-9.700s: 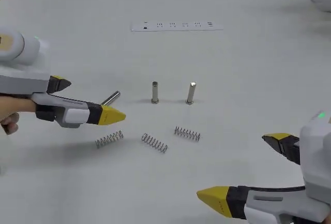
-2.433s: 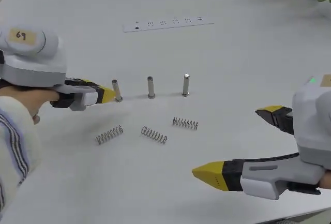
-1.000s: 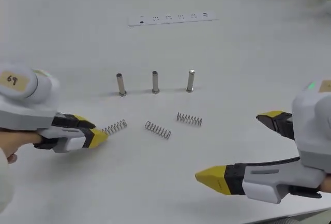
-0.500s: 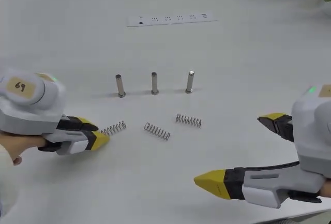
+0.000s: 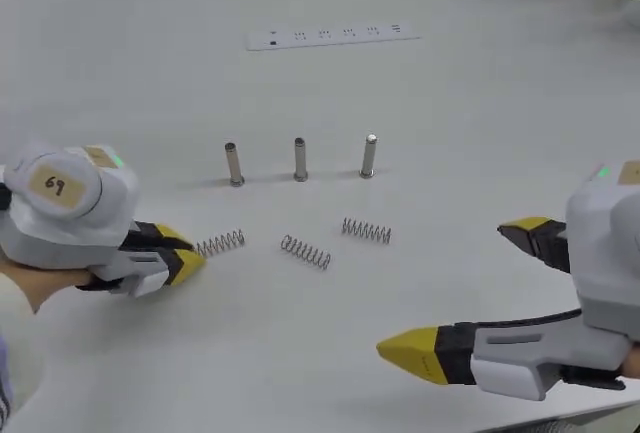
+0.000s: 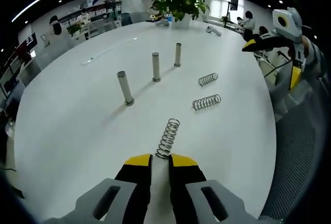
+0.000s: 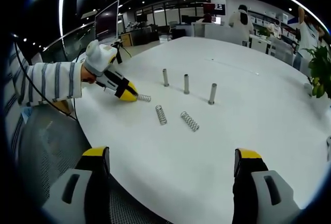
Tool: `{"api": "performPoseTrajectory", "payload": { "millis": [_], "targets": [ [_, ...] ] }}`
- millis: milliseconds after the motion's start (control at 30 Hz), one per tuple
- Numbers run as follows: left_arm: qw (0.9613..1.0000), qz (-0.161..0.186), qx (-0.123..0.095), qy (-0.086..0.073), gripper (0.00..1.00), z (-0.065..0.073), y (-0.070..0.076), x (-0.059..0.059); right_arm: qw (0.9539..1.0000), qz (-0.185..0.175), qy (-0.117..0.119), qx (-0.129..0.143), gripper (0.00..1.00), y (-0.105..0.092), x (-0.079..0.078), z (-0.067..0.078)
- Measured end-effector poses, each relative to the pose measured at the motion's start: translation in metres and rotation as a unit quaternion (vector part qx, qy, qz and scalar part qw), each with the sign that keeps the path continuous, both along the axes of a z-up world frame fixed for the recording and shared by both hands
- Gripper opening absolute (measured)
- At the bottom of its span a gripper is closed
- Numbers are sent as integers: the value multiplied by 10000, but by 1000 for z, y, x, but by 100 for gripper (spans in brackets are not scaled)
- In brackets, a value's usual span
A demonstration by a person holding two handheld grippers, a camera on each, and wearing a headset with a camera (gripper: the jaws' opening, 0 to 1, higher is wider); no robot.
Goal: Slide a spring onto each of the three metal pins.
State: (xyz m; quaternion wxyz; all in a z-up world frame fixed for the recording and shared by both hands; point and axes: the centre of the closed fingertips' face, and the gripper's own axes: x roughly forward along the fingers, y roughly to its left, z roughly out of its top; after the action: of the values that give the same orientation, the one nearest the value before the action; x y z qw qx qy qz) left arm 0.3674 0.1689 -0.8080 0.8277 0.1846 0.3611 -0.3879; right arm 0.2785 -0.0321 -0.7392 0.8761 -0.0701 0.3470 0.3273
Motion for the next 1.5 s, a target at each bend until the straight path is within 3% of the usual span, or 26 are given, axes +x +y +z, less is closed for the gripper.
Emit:
{"api": "performPoseTrajectory", "payload": {
  "millis": [300, 467, 833, 1000, 1133, 1300, 1500],
  "targets": [
    [9998, -196, -4, 9, 3, -1, -5, 0, 10000, -29, -8, -8, 98, -2, -1, 0],
    [9982, -554, 0, -228, 2, 1, -13, 0, 10000, -18, 0, -5, 98, -1, -2, -1],
    [9983, -365, -91, -434, 2, 2, -15, 5, 10000, -34, -69, -36, 97, -4, 0, 2],
    [9989, -173, -182, -401, 2, 2, -12, 7, 10000, 4, -79, -15, 96, -2, -1, 2],
    [9988, -108, -129, -469, 2, 3, -7, 9, 9999, 68, -78, -29, 96, -1, -2, 2],
    [9983, -34, -245, -522, 2, 9, -3, 7, 9998, 163, -118, -66, 96, 0, -2, 3],
    [9983, -34, -202, -548, 2, 15, 0, 3, 9993, 147, -174, 285, 95, -2, 0, 15]
  ]
}}
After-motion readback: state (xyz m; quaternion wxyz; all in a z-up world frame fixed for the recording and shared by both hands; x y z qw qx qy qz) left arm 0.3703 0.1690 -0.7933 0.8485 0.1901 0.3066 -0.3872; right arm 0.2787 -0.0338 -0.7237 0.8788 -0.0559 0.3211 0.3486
